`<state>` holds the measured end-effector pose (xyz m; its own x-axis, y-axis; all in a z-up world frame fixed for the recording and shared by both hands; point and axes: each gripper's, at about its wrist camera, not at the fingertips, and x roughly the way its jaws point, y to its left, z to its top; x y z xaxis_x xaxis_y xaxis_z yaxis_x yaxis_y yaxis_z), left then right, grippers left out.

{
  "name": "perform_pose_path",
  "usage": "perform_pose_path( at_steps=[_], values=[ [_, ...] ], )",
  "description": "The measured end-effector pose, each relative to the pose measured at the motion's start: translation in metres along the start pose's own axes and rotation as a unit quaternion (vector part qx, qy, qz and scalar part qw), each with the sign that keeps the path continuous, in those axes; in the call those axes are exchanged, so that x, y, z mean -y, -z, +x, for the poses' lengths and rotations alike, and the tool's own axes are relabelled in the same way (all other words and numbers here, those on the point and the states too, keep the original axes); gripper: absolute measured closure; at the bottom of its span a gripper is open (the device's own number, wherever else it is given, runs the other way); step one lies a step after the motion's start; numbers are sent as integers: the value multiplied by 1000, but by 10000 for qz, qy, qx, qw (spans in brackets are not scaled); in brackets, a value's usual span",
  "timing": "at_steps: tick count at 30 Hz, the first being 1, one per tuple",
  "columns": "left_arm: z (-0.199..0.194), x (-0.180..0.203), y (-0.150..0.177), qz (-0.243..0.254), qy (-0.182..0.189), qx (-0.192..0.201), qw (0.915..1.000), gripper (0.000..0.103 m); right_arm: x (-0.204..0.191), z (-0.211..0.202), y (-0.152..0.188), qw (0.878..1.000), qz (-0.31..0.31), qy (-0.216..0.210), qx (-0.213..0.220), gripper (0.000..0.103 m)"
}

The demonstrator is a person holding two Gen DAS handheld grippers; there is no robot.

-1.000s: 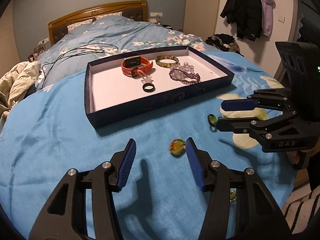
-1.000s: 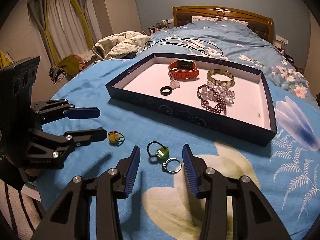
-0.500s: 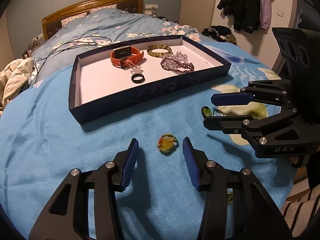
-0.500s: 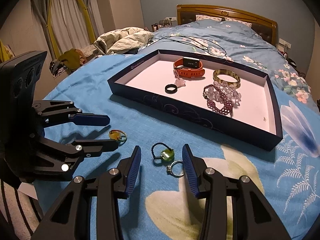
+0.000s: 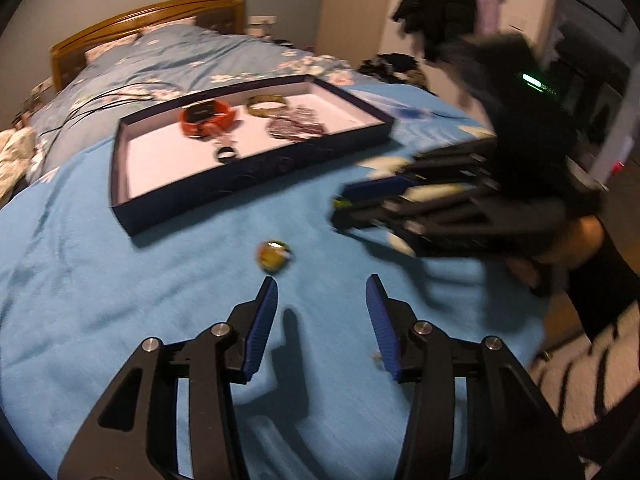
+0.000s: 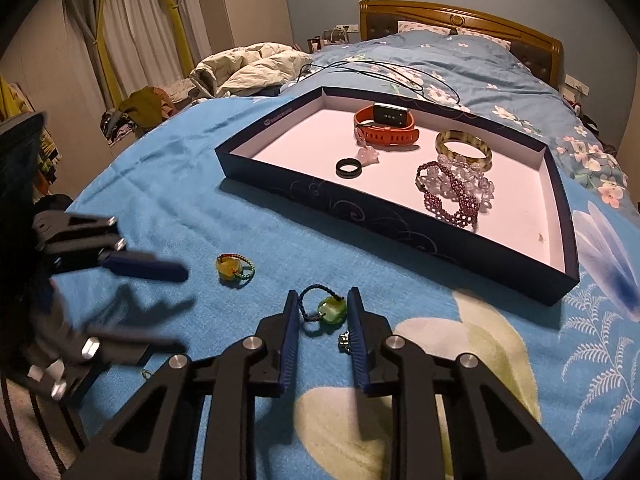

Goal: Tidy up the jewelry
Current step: 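Grasp the gold green-stone ring with the left tool, then carry the green pendant and gold ring over the box with both tools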

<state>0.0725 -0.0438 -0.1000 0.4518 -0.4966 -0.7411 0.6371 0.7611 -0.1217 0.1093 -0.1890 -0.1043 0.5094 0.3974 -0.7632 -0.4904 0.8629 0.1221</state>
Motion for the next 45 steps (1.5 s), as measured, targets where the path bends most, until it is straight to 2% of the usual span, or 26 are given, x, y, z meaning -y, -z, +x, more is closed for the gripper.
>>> perform_pose_path(
  at_steps=[4, 10, 15, 18, 19, 30, 45],
  values=[
    [-5, 16, 10, 281, 232, -51, 9993, 55, -2, -3, 0, 10000, -45, 39, 72, 82],
    [5, 29, 19, 488, 127, -325, 9982, 58, 2, -7, 0, 9998, 68, 49, 180, 82],
    [7, 31, 21, 546, -42, -294, 9981, 75, 1, -12, 0, 9997, 87, 20, 244, 82],
    [7, 26, 20, 457, -15, -282, 9986, 89, 3, -14, 1, 9995, 141, 8, 291, 82],
    [6, 25, 19, 421, -11, -277, 9987, 90, 4, -15, 1, 9994, 153, 6, 302, 82],
    [8, 16, 5, 150, -113, -105, 9998, 91, 9, -27, 1, 9983, 321, -36, 487, 82],
    [-4, -7, -33, -168, -439, 491, 9977, 91, 17, -40, -7, 9963, 438, -4, 746, 82]
  ],
)
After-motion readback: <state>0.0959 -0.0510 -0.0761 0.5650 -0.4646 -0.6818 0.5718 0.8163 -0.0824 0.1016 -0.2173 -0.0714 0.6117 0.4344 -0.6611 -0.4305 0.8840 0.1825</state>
